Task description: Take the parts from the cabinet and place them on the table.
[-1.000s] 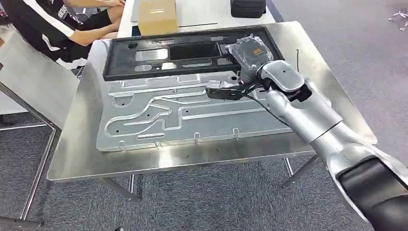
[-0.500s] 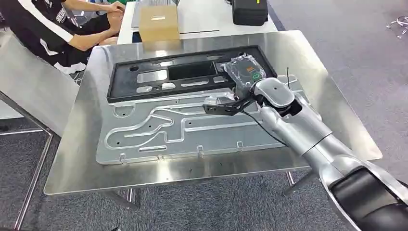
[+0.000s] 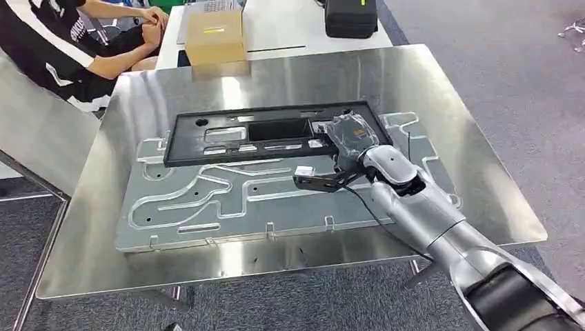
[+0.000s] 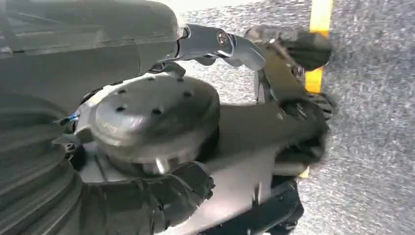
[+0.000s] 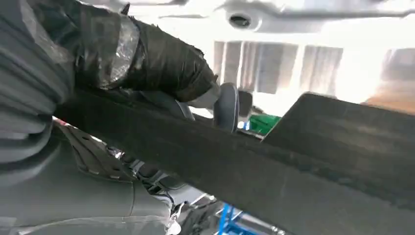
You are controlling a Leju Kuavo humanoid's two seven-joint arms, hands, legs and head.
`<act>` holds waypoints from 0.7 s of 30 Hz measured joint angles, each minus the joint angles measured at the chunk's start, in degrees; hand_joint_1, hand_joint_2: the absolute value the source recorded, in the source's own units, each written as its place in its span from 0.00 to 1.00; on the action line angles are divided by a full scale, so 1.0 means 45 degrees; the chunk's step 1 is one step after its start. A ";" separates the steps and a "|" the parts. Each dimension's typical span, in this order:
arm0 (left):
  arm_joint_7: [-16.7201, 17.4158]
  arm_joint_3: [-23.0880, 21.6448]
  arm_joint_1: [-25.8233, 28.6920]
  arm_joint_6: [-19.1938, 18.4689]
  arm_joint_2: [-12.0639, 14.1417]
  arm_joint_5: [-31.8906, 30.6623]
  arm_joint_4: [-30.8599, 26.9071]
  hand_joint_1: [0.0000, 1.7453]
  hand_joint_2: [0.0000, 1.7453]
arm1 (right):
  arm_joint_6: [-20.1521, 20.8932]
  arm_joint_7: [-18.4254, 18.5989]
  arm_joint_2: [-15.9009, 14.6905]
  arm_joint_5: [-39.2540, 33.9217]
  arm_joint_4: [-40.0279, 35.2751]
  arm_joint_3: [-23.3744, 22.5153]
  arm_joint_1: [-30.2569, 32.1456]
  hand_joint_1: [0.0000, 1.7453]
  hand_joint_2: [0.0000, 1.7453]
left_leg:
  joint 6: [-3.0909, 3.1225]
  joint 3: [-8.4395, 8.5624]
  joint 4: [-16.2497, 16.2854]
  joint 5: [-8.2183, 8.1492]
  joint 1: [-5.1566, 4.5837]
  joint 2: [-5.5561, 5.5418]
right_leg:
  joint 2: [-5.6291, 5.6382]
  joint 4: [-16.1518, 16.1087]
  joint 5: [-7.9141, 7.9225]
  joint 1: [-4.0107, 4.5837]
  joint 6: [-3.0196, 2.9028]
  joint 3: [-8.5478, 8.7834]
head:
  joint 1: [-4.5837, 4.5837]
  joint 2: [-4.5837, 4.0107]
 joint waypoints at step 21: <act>-0.0597 0.0185 0.0005 0.0068 -0.0039 -0.0010 0.0005 0.00 0.00 | -0.0393 -0.0078 0.0126 -0.0131 0.0393 -0.0816 0.1247 0.00 0.00 | 0.0597 0.1362 -0.3591 0.1995 -0.0290 -0.0043 | -0.0072 0.0208 -0.0257 0.0139 0.0295 0.0104 | 0.0005 0.0000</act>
